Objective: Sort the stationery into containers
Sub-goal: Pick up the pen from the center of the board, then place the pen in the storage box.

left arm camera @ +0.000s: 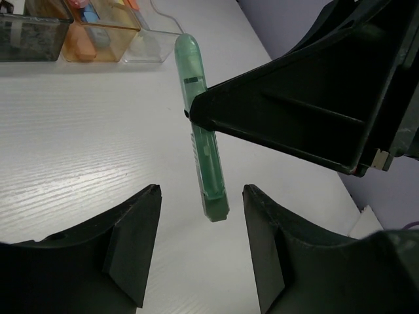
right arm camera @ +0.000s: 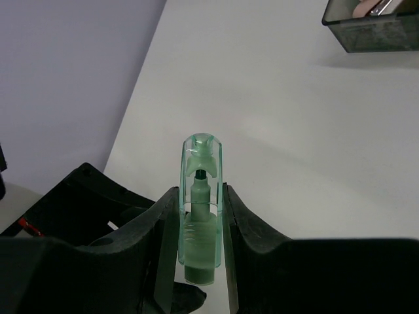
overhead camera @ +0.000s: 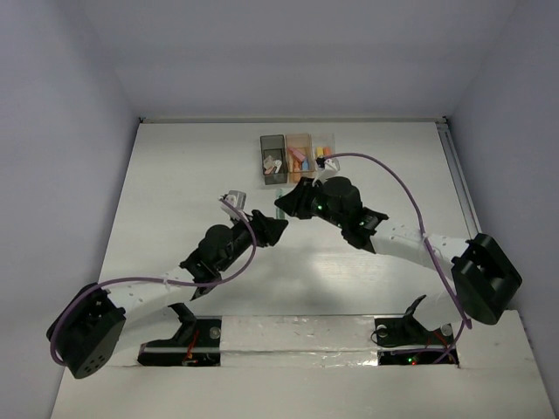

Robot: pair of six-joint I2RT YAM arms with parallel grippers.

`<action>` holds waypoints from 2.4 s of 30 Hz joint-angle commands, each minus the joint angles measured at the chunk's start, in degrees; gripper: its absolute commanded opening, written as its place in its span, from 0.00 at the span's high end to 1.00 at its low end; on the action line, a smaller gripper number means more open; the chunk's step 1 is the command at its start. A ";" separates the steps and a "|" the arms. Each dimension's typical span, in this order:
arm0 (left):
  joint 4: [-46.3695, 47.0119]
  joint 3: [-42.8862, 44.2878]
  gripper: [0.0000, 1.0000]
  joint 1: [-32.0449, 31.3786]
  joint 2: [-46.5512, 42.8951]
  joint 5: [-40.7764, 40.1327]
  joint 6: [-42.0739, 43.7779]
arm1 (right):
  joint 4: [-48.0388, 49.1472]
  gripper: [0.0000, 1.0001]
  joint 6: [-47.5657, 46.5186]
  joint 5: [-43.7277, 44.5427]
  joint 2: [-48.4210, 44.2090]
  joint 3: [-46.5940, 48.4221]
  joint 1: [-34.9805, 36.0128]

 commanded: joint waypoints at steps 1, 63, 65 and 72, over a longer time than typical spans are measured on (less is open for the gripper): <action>4.54 2.85 0.51 -0.40 1.11 -1.34 -0.06 | 5.64 0.91 0.70 0.20 0.40 0.32 0.60; 2.08 0.04 1.00 -3.04 -2.84 -2.92 0.12 | -1.66 0.73 -2.82 7.85 1.11 6.12 2.71; 1.99 0.12 1.00 -3.04 -2.93 -3.10 0.12 | -1.48 0.77 -2.91 8.20 0.67 5.68 2.71; 0.59 1.44 1.00 -3.04 -2.84 -3.98 -0.94 | -0.42 0.85 -4.49 9.43 -0.39 4.54 2.71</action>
